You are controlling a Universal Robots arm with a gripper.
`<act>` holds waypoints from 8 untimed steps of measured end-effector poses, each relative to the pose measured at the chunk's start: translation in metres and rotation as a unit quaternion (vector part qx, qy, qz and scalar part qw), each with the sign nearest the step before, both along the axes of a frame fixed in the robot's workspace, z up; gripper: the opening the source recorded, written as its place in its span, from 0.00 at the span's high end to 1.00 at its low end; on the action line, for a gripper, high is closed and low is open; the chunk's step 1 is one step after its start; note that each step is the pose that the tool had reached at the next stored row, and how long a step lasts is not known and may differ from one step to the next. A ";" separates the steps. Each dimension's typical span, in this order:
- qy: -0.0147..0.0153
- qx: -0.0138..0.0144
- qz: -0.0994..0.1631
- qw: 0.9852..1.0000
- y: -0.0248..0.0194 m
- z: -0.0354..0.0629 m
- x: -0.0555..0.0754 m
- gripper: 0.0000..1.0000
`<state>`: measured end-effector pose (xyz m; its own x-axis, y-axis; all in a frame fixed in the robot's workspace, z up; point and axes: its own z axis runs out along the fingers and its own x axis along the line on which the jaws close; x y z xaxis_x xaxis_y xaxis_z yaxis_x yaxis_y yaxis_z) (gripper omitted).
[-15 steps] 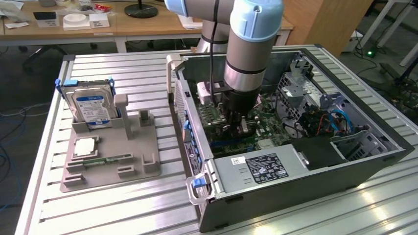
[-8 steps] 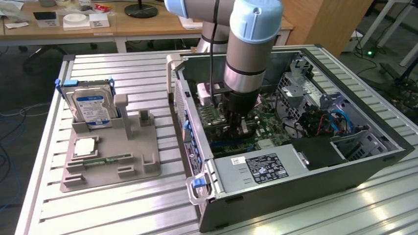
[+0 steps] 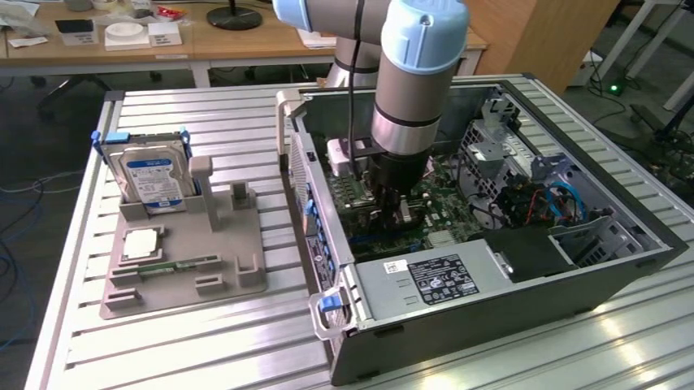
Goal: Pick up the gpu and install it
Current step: 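Insert the gpu into the slot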
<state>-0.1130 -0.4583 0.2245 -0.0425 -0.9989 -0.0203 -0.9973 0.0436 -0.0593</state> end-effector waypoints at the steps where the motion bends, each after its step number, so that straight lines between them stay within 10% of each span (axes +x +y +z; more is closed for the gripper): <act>1: 0.000 0.000 0.000 1.000 0.0000 0.0000 0.000 0.72; 8: 0.000 0.000 0.000 1.000 0.0000 -0.0041 0.000 0.72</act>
<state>-0.1135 -0.4584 0.2204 -0.0422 -0.9989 -0.0202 -0.9973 0.0433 -0.0596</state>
